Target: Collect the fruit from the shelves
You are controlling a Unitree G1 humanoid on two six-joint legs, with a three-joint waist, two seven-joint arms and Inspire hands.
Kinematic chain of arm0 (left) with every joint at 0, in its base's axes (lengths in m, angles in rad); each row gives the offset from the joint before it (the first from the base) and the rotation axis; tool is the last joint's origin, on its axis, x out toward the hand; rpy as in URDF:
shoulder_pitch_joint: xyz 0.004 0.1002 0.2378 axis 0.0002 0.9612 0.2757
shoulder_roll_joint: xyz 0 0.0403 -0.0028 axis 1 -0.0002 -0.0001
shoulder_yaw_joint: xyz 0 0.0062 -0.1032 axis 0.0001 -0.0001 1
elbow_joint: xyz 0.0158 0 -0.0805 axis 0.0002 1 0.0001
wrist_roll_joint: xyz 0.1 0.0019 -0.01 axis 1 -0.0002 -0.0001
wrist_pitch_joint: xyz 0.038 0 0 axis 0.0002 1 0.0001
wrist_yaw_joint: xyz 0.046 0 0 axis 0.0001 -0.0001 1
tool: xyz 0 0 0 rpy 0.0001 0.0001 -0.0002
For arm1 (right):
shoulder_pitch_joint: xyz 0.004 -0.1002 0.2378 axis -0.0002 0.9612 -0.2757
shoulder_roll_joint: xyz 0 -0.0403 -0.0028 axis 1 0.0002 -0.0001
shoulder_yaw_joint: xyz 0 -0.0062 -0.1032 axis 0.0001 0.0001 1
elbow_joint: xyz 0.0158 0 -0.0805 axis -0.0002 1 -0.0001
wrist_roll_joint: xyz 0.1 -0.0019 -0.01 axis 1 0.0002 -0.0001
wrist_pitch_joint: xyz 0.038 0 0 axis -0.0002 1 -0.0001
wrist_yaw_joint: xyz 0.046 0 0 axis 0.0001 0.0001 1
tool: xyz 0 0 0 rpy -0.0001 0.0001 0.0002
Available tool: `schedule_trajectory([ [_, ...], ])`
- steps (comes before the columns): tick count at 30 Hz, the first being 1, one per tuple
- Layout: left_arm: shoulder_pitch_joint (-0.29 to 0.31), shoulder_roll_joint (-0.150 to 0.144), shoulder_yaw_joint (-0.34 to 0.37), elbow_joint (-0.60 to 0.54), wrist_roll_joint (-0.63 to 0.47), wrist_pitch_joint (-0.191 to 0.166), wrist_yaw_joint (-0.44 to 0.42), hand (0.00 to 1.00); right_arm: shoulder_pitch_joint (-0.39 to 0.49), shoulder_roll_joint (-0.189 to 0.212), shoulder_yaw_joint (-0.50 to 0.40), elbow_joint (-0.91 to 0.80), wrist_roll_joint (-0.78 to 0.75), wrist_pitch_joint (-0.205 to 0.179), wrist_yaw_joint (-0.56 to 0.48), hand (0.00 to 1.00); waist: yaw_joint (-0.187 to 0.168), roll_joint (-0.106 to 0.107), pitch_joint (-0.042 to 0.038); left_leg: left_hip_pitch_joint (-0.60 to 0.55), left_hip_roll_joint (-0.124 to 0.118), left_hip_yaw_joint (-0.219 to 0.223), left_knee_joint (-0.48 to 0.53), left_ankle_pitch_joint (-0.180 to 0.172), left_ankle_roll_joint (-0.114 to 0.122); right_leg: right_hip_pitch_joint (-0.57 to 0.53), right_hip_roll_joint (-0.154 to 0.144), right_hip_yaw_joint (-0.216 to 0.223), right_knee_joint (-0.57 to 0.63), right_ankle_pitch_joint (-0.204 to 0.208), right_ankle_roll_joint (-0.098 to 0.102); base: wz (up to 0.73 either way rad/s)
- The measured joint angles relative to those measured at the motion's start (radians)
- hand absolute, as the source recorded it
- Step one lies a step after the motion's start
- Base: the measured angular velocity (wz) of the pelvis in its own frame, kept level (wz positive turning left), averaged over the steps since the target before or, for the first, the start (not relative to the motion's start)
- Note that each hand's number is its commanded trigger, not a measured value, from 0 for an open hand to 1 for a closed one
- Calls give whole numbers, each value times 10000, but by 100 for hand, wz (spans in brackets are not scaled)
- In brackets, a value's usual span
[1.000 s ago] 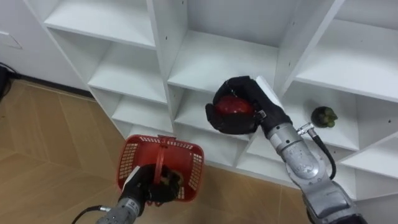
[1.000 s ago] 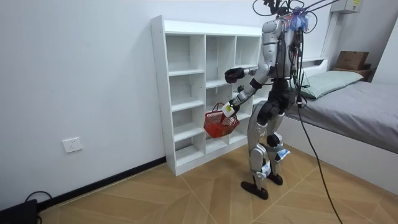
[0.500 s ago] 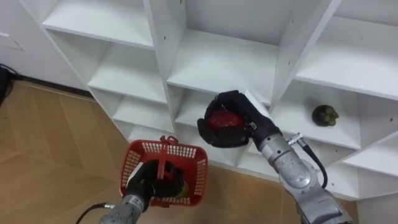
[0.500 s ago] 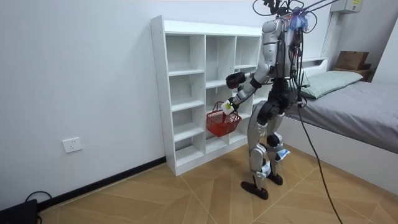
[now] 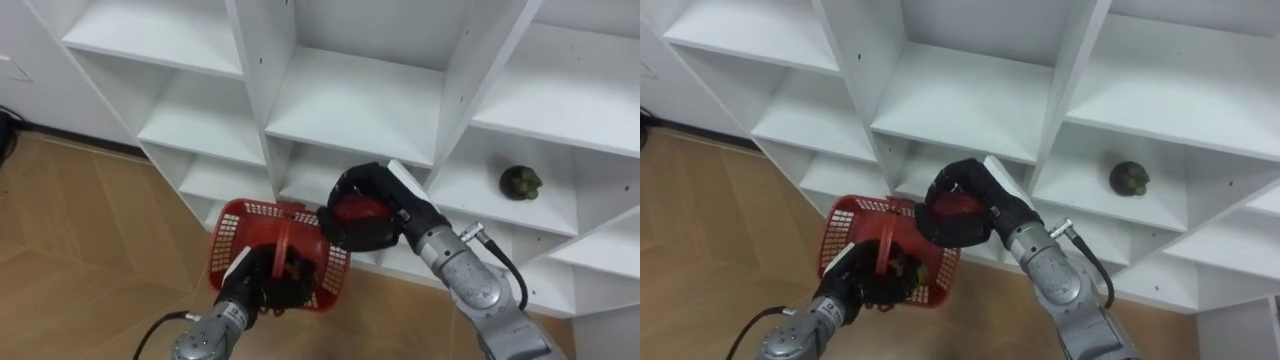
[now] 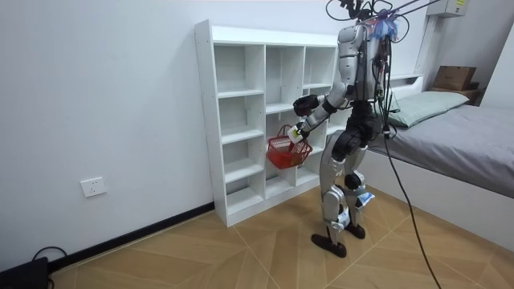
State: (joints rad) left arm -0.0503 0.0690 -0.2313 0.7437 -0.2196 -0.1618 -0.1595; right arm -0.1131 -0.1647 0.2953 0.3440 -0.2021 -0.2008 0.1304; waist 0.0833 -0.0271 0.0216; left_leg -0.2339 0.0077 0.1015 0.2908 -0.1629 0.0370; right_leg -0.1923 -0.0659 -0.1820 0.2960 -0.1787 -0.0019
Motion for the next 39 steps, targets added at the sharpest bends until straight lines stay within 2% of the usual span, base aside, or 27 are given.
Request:
schedule_trajectory([
  [4, 0, 22, -301, -88, -627, 1, -84, 100, 11, -2, 129, 0, 3, 60, -12, 100, -4, 1, 0, -18, 2, -18, 16, 0, 0, 1, -2, -50, 2, 4, -6, 1],
  [12, 19, 129, -687, -576, -1032, 2, -216, 100, 253, 9, 379, -25, -2, 67, -25, 100, -42, 84, 3, -49, -2, -69, 20, 0, 0, -6, -1, -94, -4, 7, -11, 0],
  [19, 53, 216, -693, -1619, -1268, -5, -522, 100, 366, 10, 361, -136, -43, 51, -60, 100, -88, 270, -10, -27, -6, -57, 13, 0, 0, -5, -1, -64, 6, 7, -11, 0],
  [23, 101, 227, -684, -1840, -1409, -6, -583, 100, 369, 18, 357, -352, -45, 45, -92, 100, -225, 384, -21, -3, 2, -42, 10, 0, 0, -7, 2, -54, 32, 6, -12, 0],
  [39, 108, 378, -674, -2316, -1430, -5, -695, 100, 375, -80, 377, -456, 14, -322, -407, 100, -219, 463, -61, 85, 29, 49, 25, 1, -1, -13, 45, 156, 112, 14, -15, -1],
])
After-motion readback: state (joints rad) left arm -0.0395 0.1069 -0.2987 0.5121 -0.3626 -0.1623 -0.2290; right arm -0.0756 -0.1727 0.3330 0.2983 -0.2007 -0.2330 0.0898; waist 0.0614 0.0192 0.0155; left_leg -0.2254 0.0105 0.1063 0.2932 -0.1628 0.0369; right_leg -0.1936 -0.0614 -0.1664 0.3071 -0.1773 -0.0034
